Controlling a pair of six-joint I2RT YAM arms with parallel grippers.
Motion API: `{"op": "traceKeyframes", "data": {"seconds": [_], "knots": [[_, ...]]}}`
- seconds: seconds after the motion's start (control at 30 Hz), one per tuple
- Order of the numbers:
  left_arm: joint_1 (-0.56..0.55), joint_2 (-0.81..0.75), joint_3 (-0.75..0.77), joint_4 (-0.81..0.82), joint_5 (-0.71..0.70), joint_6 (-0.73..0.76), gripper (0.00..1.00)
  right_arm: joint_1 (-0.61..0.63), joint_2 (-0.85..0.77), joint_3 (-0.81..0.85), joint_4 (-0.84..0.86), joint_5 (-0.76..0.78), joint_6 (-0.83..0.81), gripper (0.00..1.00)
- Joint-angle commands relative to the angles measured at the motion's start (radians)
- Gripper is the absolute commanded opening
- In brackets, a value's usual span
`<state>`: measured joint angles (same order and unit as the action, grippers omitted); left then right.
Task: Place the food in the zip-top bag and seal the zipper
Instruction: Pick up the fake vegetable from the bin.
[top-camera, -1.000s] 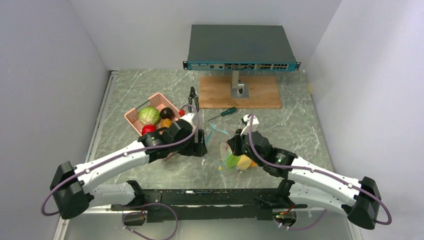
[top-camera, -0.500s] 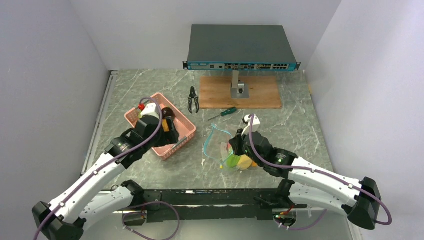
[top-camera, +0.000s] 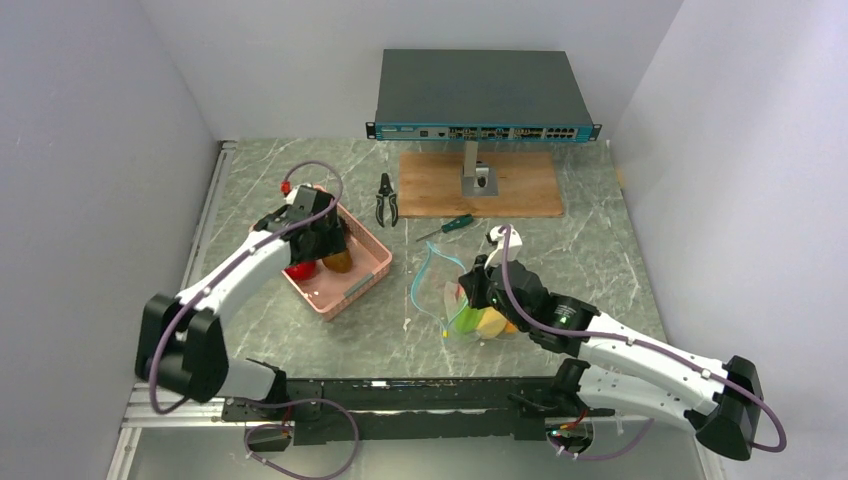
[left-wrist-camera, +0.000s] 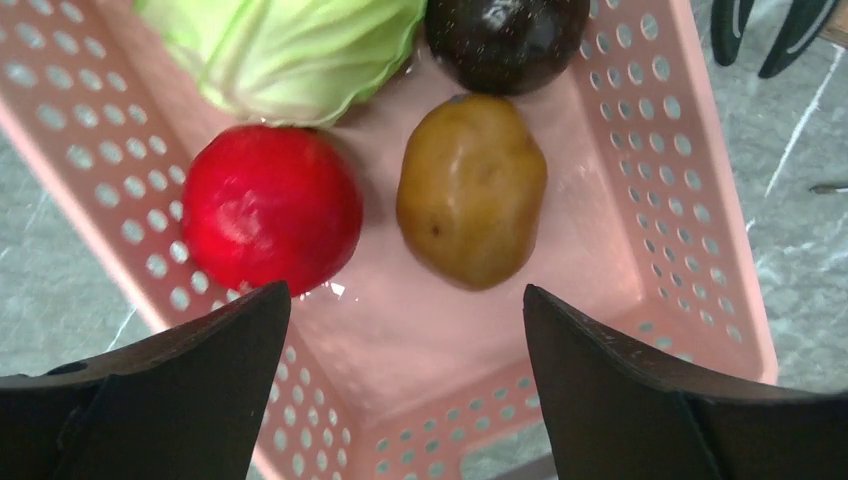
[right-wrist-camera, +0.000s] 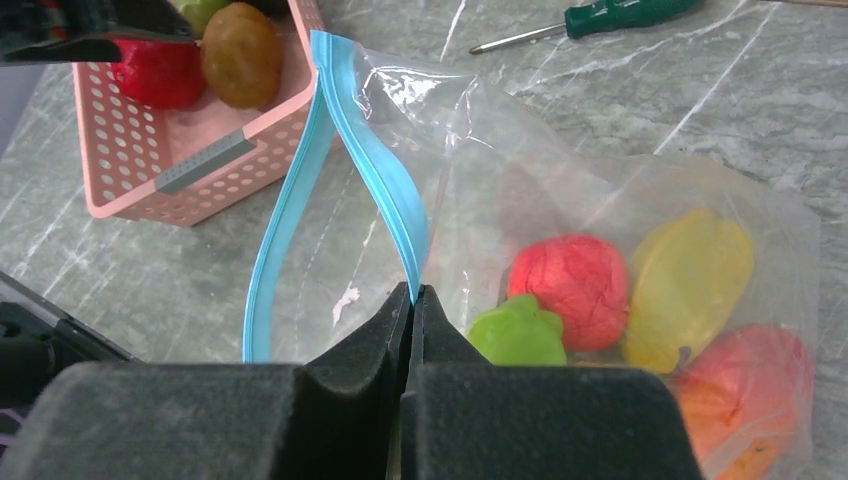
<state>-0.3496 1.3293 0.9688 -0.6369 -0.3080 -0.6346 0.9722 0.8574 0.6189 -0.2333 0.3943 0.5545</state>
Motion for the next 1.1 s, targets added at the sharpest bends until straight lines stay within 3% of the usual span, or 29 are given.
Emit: {"op": "traceKeyframes", "data": {"seconds": [0.0,0.43,0.53,0.8,0.97,1.07], "knots": [[0.006,0.119,0.096,0.061,0.024,0.037,0.9,0.003,-0.05,0.022,-0.002,0.025,0.012,0.0],[0.006,0.34,0.126,0.091,0.058,0.041,0.87,0.003,-0.094,0.012,-0.029,0.016,0.029,0.0],[0.006,0.343,0.116,0.102,0.072,0.049,0.78,0.003,-0.087,0.018,-0.038,0.018,0.025,0.0],[0.006,0.193,0.054,0.085,0.096,0.057,0.5,0.004,-0.115,0.004,-0.03,0.016,0.037,0.0],[0.006,0.015,-0.008,0.068,0.169,0.08,0.44,0.004,-0.085,0.026,-0.031,0.019,0.023,0.0],[0.007,-0.103,-0.063,0.079,0.289,0.081,0.41,0.002,-0.079,0.012,-0.009,0.008,0.029,0.0]]}}
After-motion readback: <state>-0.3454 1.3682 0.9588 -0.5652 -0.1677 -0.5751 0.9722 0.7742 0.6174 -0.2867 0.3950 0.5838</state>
